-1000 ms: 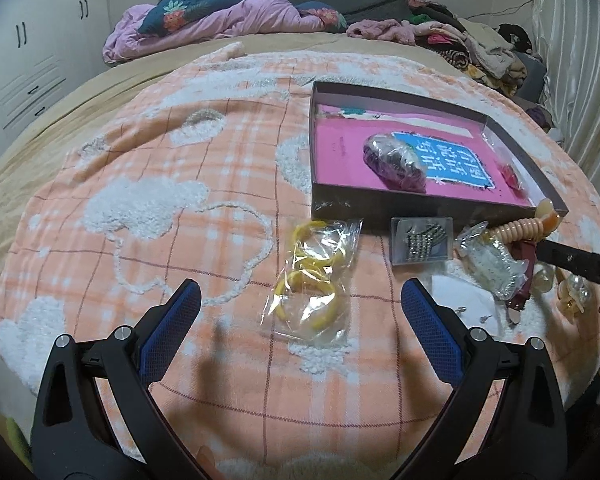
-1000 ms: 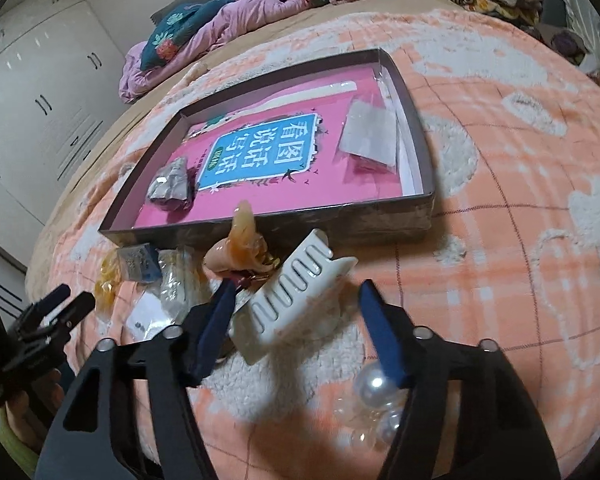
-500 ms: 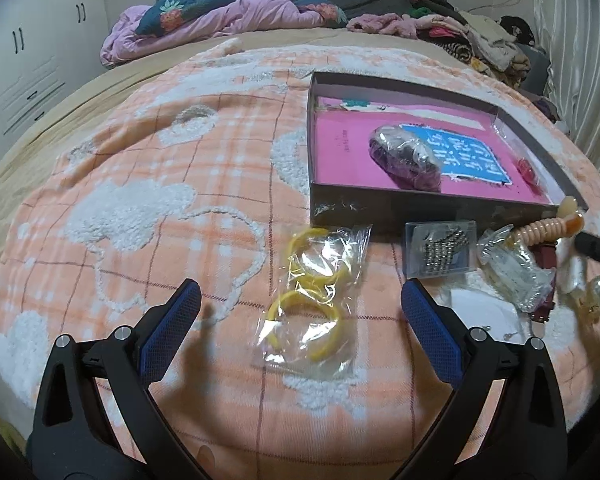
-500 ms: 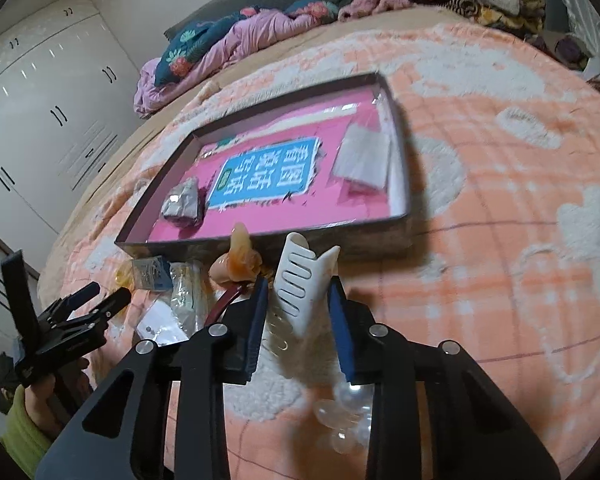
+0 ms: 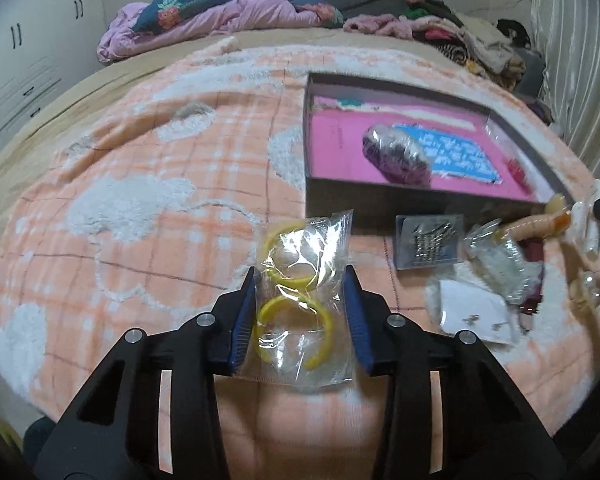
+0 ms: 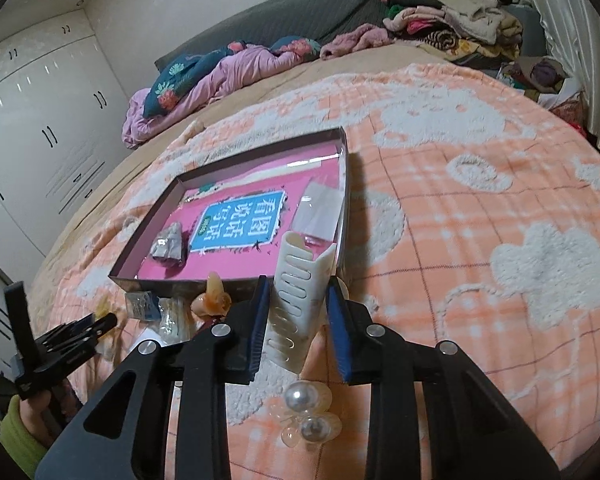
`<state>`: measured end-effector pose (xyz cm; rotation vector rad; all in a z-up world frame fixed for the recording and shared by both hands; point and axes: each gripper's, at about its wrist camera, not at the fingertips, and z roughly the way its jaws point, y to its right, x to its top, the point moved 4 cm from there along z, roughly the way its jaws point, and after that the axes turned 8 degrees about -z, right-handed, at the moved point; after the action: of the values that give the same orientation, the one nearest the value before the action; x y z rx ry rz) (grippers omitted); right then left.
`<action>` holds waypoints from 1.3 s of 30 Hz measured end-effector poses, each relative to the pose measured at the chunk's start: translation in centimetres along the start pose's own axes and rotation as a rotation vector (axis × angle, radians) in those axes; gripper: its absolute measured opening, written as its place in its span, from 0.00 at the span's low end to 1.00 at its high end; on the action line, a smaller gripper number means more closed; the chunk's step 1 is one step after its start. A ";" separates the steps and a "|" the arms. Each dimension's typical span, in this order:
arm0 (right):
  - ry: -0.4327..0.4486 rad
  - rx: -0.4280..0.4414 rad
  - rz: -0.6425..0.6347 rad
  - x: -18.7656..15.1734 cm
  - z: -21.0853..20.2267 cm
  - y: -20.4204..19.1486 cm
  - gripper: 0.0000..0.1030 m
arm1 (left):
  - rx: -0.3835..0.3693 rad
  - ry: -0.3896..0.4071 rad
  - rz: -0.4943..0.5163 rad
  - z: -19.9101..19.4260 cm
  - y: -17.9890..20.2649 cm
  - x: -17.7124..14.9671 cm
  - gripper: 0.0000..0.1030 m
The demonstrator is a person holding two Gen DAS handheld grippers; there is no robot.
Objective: Organize jewelry
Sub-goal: 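Grasp the white claw clip with the right gripper while the left gripper grasps the yellow bangles bag, then carry the yellow bangles bag into the box lid and open the left gripper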
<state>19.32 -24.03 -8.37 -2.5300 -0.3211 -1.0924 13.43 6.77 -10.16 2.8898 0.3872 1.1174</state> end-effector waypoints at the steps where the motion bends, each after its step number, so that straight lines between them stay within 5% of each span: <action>1: 0.007 0.003 -0.002 0.1 -0.2 -0.1 0.26 | -0.007 0.015 -0.008 -0.7 -0.2 0.2 0.32; 15: 0.066 0.046 -0.068 1.4 -2.2 -2.4 0.26 | -0.074 0.134 0.001 -6.1 1.8 3.0 0.32; 39: 0.161 0.087 -0.114 5.3 -3.2 -3.3 0.26 | -0.131 0.138 0.077 -5.0 7.8 5.6 0.32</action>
<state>19.65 -22.00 -1.59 -2.3549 -0.4632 -1.2870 15.85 0.21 -1.95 2.7450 0.1976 1.3051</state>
